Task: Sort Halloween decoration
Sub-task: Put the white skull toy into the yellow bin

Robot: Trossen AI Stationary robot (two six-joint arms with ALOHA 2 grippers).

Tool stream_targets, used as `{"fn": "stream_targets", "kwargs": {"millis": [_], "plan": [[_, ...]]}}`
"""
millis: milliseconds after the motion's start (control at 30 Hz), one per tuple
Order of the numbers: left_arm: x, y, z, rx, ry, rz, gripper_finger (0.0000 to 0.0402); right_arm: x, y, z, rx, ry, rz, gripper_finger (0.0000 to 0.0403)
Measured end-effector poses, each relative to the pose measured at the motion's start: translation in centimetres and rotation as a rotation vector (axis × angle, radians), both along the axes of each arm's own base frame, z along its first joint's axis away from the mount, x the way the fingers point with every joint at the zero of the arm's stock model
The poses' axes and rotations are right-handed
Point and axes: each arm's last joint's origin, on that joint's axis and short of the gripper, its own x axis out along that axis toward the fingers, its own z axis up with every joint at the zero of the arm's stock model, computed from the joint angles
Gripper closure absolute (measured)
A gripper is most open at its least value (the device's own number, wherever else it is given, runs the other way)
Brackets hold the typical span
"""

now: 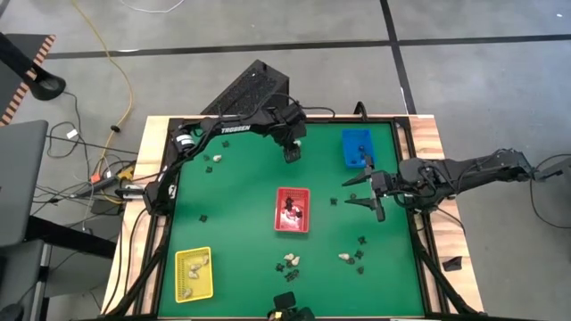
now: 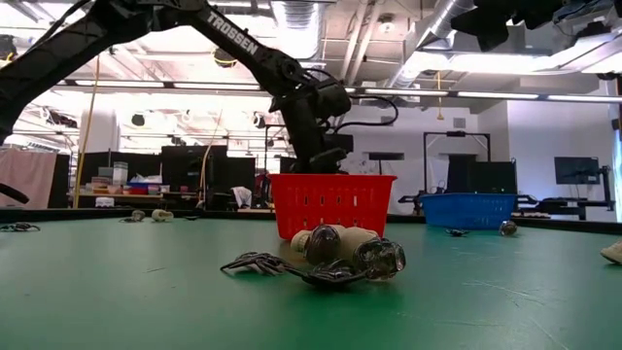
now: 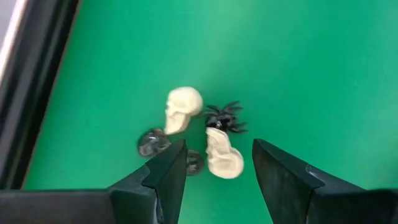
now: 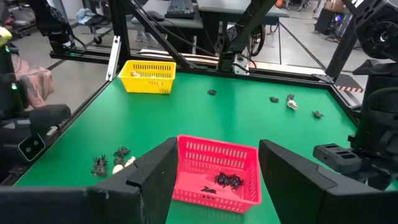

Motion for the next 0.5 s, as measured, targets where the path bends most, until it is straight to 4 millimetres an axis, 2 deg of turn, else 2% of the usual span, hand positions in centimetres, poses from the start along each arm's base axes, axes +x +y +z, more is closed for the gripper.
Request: {"fn": "stream_targets", "kwargs": {"millis": [133,500], "plan": [[0.1,0.0,-1.9,-0.018,0.055,0.0,0.0229,0.0,0.0,0.0,0.006,-0.001,0.0,0.0148],[0.1,0.1,-2.3,-0.003,0.085,0.009,0.0229,0.0,0.1,0.0,0.006,-0.003,0.005,0.0148]]}}
